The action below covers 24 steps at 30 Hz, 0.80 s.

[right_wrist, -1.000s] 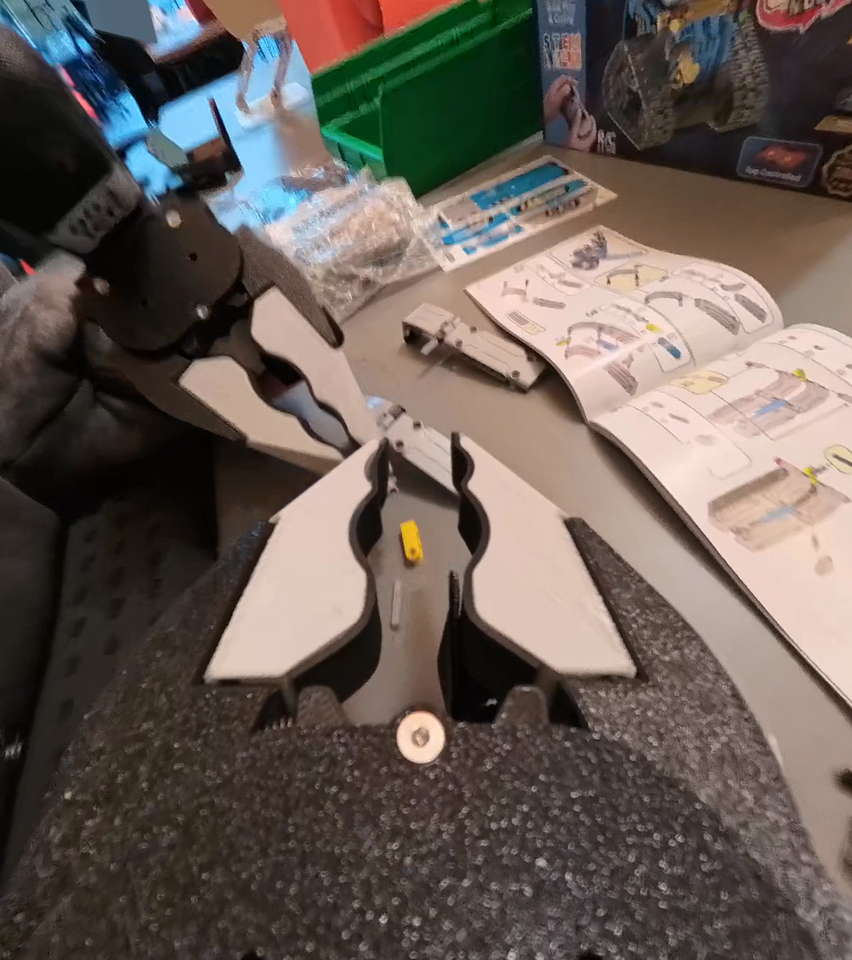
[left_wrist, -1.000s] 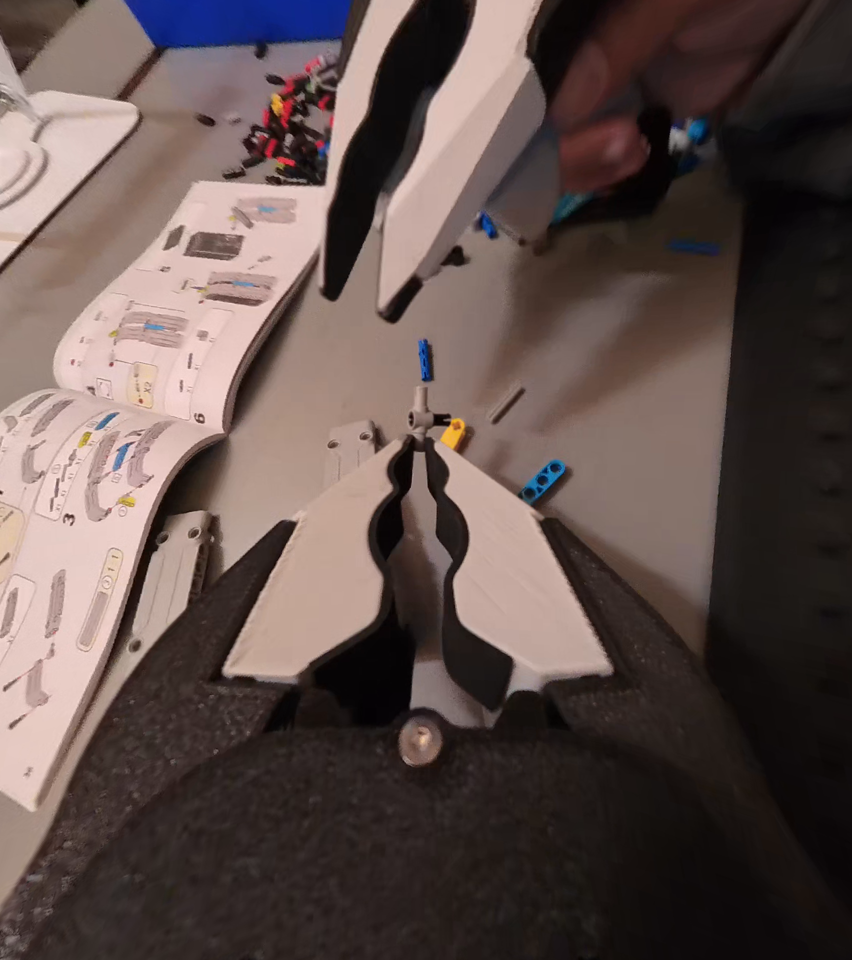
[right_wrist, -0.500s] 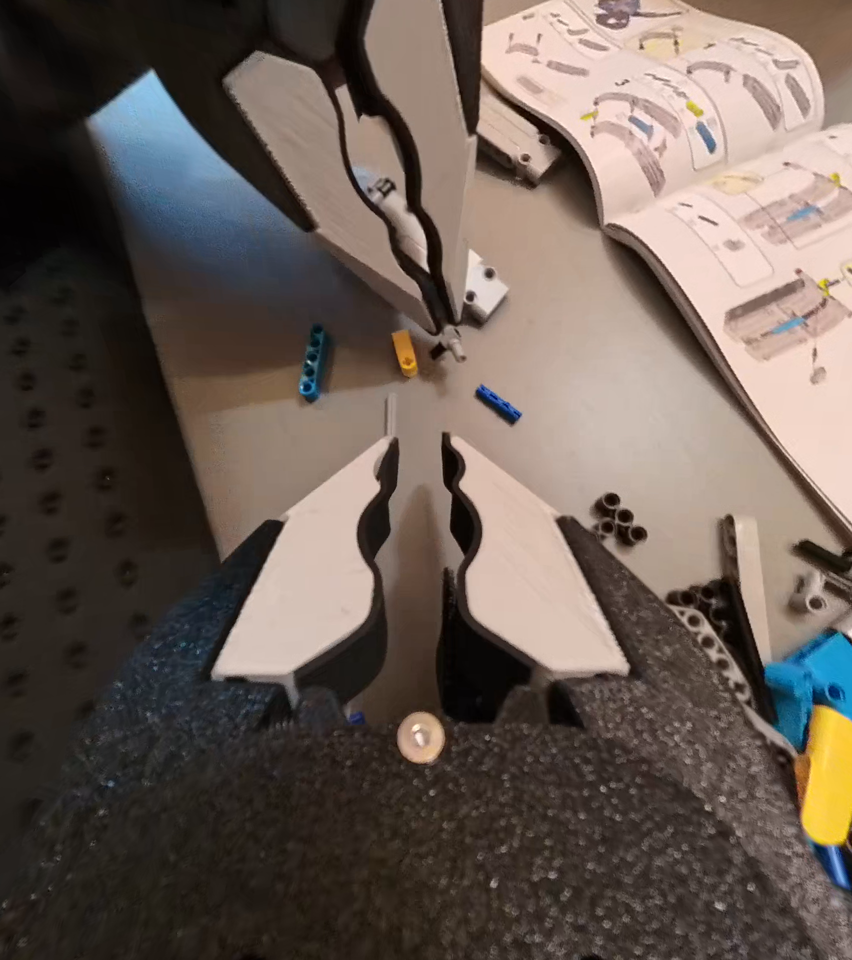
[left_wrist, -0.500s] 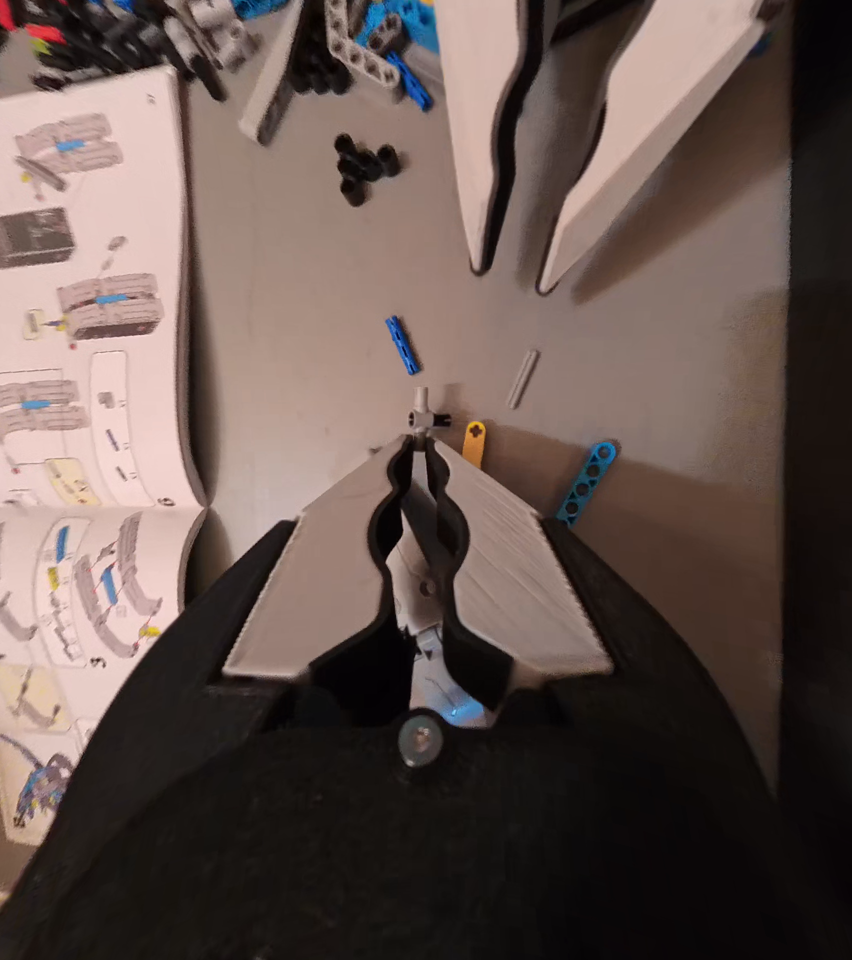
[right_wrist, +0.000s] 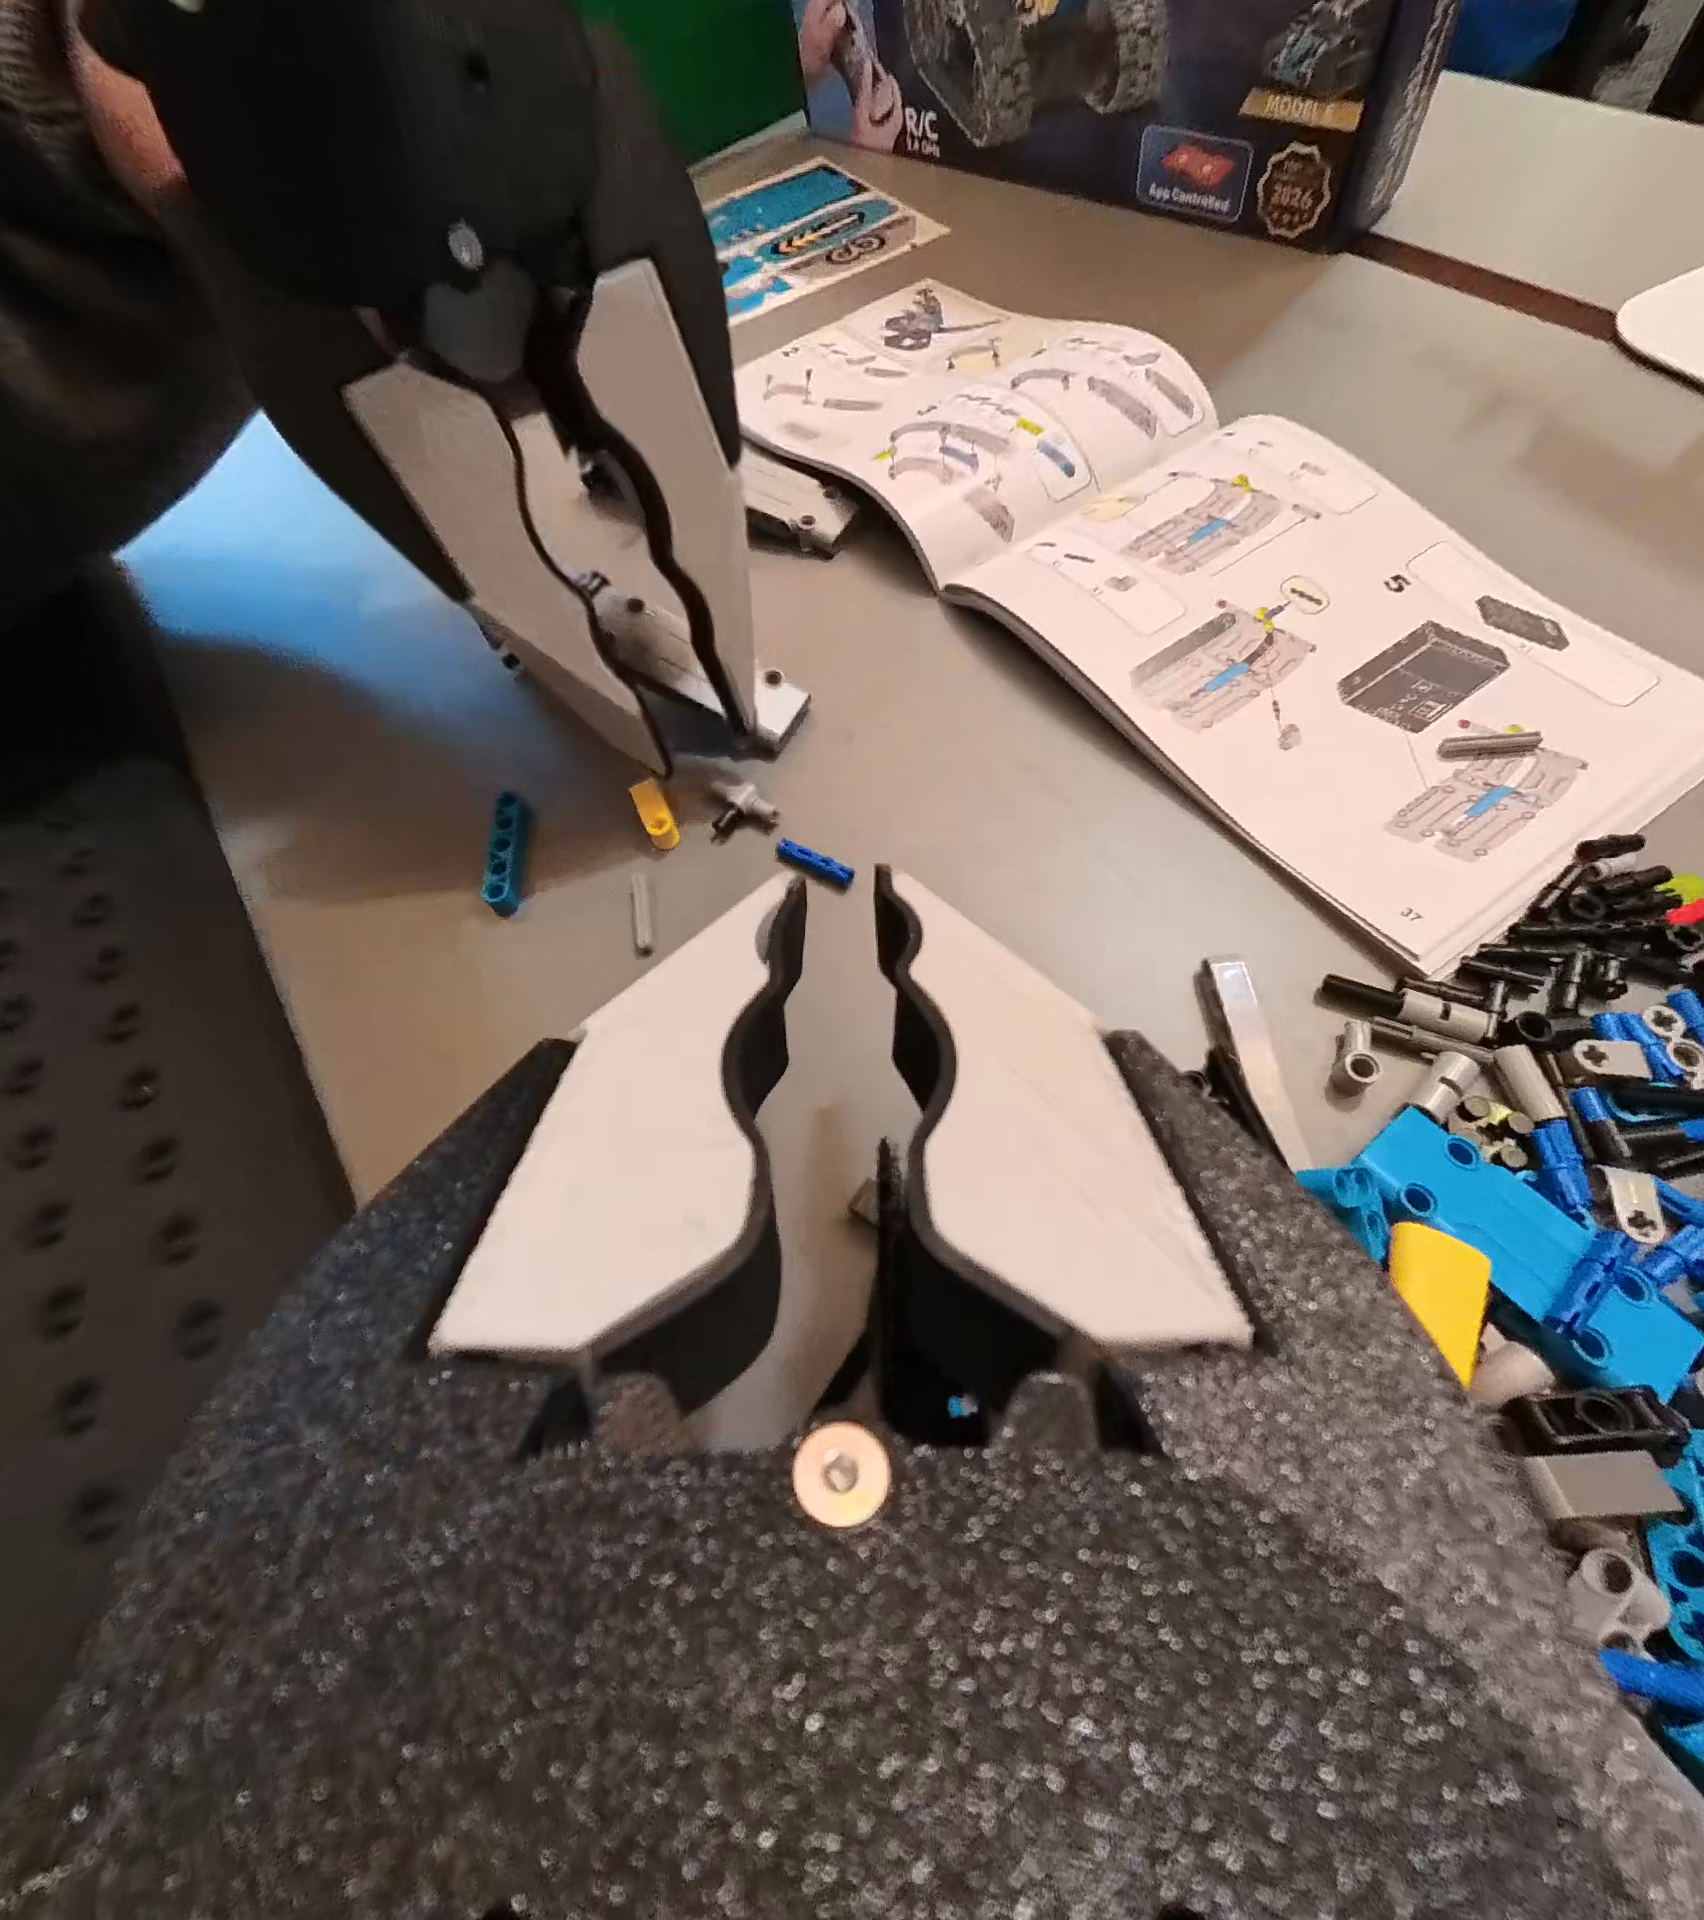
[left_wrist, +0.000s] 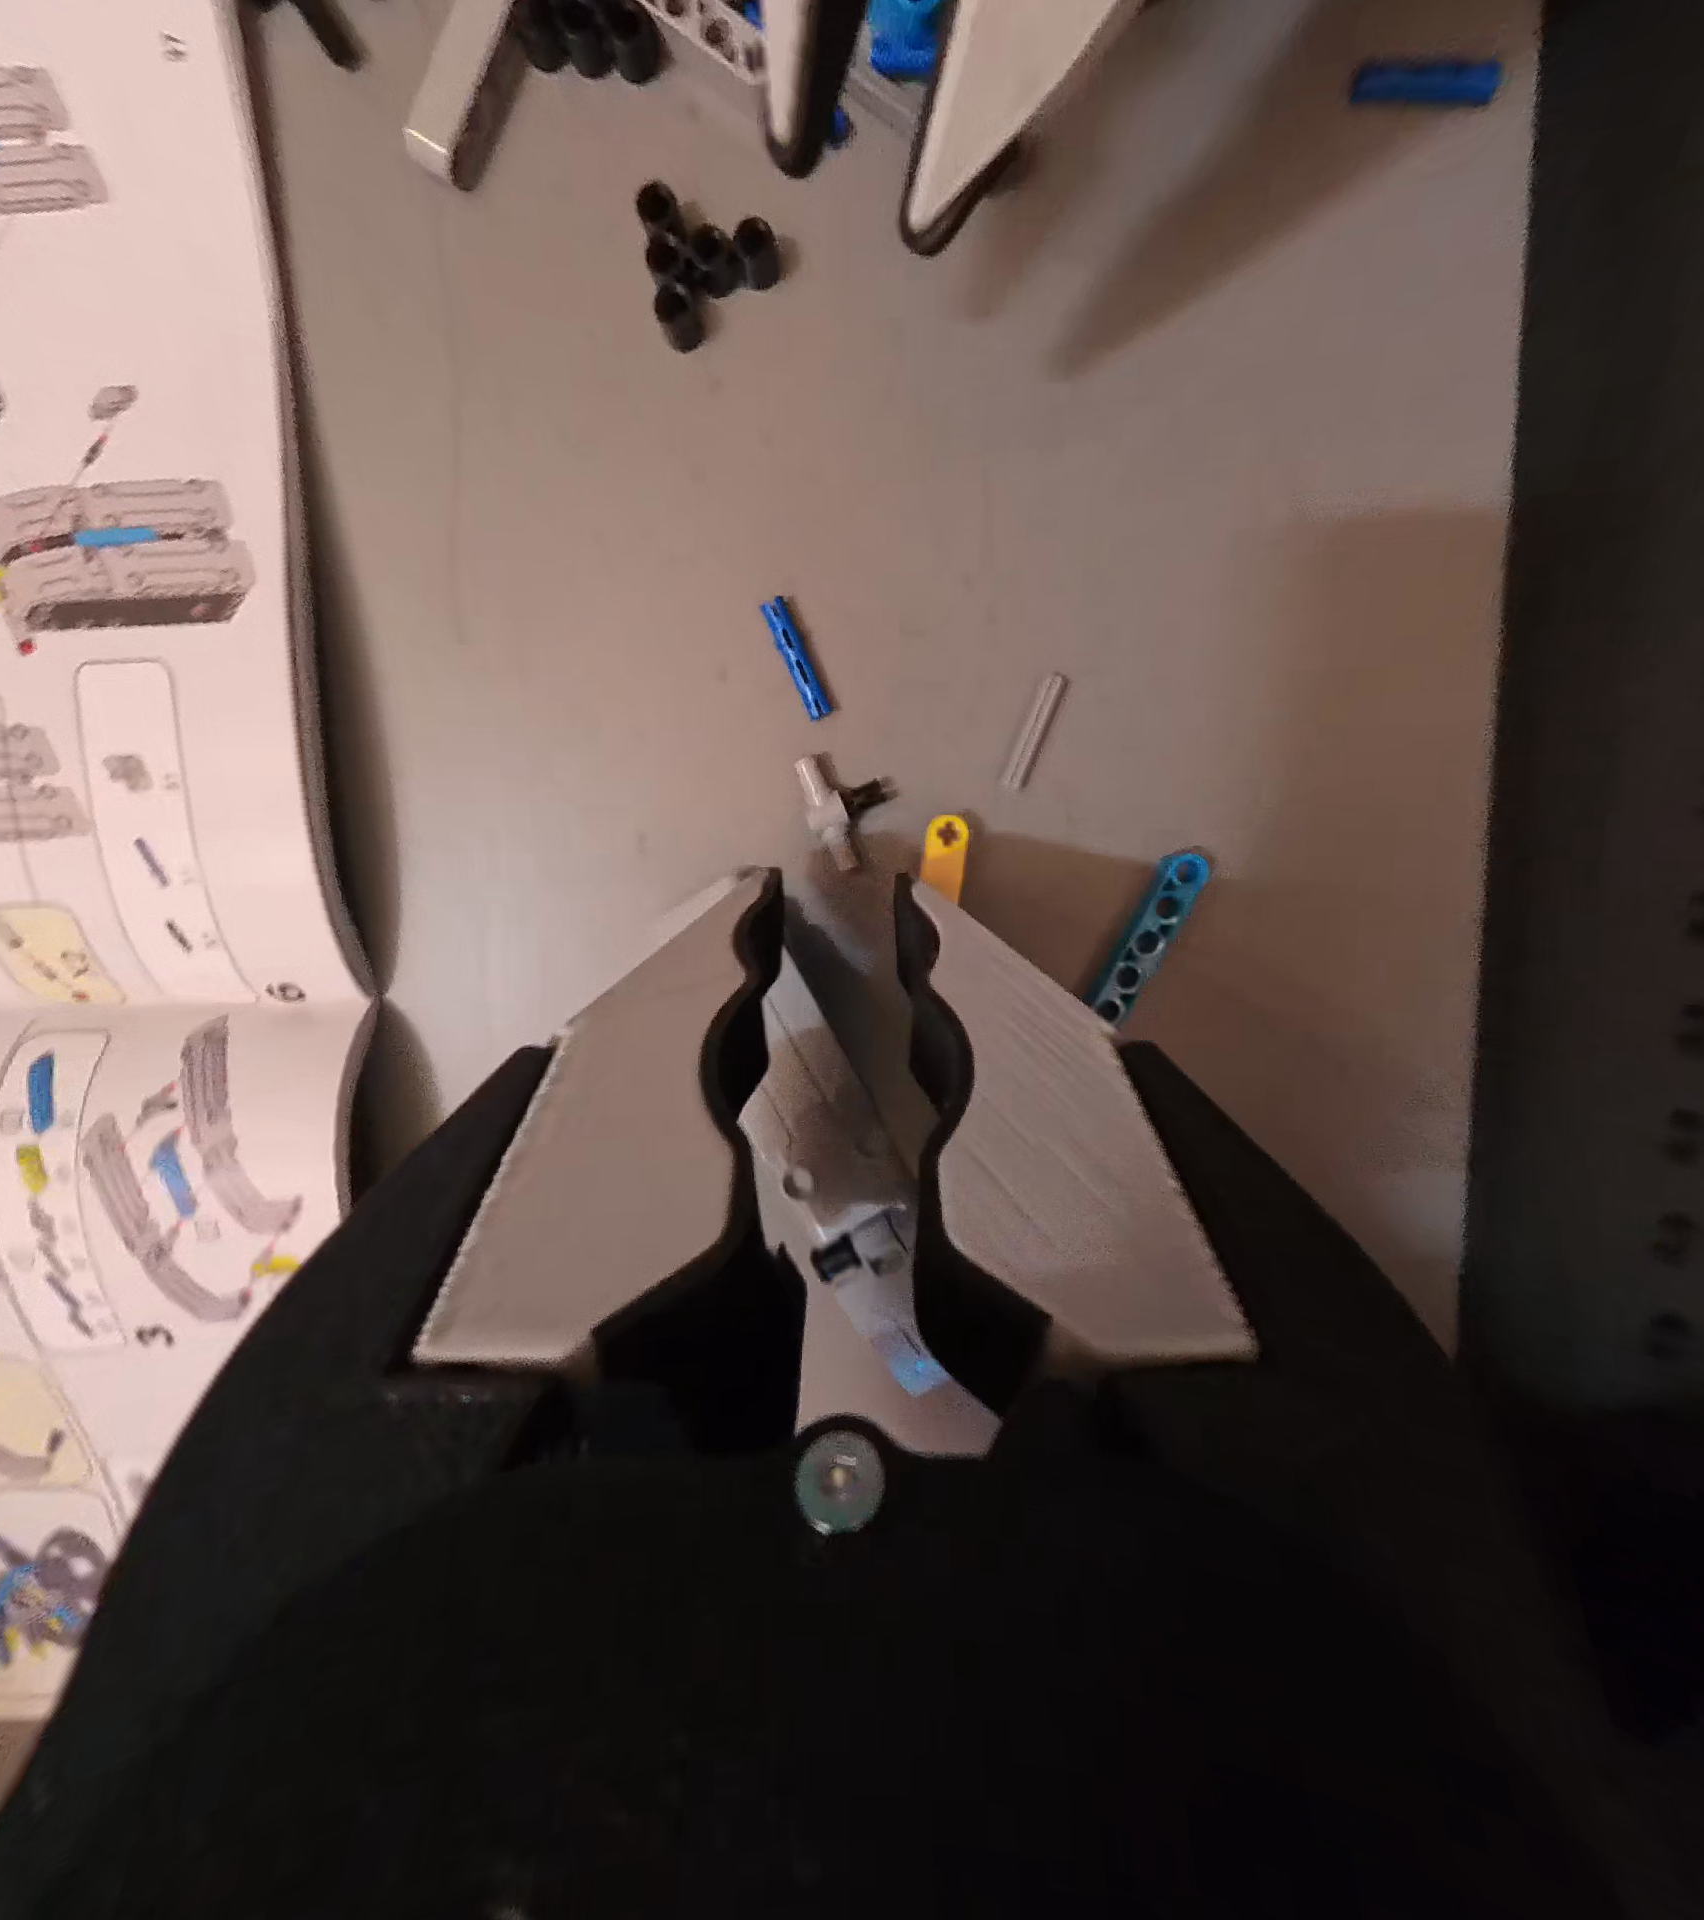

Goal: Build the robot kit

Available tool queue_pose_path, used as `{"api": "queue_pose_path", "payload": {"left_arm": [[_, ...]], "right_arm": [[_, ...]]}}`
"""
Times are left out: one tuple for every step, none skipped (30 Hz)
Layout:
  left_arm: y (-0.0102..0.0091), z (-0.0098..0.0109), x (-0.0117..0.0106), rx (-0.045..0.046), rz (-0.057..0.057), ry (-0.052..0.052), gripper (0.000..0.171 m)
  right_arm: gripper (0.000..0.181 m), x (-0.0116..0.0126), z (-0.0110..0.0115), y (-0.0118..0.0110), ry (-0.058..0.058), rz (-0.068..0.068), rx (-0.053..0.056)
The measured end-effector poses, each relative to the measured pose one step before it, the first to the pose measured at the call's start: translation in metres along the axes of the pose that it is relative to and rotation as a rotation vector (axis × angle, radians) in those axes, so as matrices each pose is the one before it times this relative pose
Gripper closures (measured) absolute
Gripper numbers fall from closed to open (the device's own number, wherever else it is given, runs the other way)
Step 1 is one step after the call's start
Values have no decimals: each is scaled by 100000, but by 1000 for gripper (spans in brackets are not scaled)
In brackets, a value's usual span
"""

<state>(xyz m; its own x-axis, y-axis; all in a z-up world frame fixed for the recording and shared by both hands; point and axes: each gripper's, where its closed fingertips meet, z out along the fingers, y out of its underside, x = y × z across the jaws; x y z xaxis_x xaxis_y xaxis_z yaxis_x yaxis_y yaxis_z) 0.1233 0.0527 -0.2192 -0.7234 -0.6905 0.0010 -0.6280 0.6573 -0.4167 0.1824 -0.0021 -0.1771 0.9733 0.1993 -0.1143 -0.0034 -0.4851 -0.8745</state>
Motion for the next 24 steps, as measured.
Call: {"api": "queue_pose_path", "payload": {"left_arm": [[6, -586, 101, 2775, -1941, -992, 151], [77, -586, 225, 2554, -1791, -640, 151], [182, -568, 320, 2102, -1668, -368, 151], [272, -436, 547, 1589, -1573, 705, 152], [336, -257, 867, 1063, -1446, 2315, 152], [378, 41, 1020, 348, -959, 2807, 152], [512, 302, 962, -876, 201, 2084, 152], [591, 430, 669, -1802, 1716, 266, 152], [369, 408, 321, -798, 2561, -1606, 152], [98, 321, 222, 550, 2039, -1448, 152], [-47, 250, 292, 965, 531, 32, 152], [-83, 218, 308, 680, -570, 956, 152], [-82, 210, 111, 305, -379, 163, 152], [-42, 225, -55, 1, 340, -696, 152], [-18, 248, -94, -373, 507, -634, 152], [-24, 248, -67, -423, 126, -132, 152], [-287, 64, 17, 1266, -441, 804, 152], [-125, 111, 101, 529, -1184, 1570, 153], [-121, 36, -65, 620, -1256, 418, 156], [-5, 34, -54, 99, -1079, 255, 158], [17, 6, -197, -114, -522, -1002, 162], [-32, 19, -150, 16, -14, -1135, 165], [-47, 25, -36, -191, -117, -940, 165], [-52, 2, -115, -140, -557, -1734, 165]], "right_arm": [[169, -201, 129, 110, -942, -329, -637], [169, -157, 193, 230, -658, -384, -1390], [169, -143, 245, 246, -302, -791, -1560], [169, -184, 229, 193, -314, -1204, -1374], [169, -217, 220, 117, -319, -1441, -1021], [169, -249, 190, 52, -475, -1477, -698], [169, -213, 177, 35, -377, -1295, -522], [170, -118, 149, 24, -84, -996, -455], [170, -67, 121, 18, -80, -560, -292], [170, -32, 80, 19, -266, -29, -117], [170, 53, 53, 16, -52, 406, -87], [170, 107, 18, 22, 130, 597, -89], [170, 108, 3, 21, 60, 641, 1], [170, 88, -11, -21, 31, 495, 184], [170, 65, -17, -50, 84, 283, 319], [170, 51, -15, -46, 48, 126, 280], [170, -3, 6, -26, -169, 112, 200], [170, -35, 15, -19, -459, 183, 178], [170, -24, 0, -35, -393, 203, 309], [170, -5, -19, -56, -238, 139, 416], [170, 2, -20, -67, -184, 111, 528], [170, -5, -42, -93, -291, 166, 672], [170, -17, -28, -105, -438, 248, 683], [170, -40, -27, -103, -517, 284, 665]]}}
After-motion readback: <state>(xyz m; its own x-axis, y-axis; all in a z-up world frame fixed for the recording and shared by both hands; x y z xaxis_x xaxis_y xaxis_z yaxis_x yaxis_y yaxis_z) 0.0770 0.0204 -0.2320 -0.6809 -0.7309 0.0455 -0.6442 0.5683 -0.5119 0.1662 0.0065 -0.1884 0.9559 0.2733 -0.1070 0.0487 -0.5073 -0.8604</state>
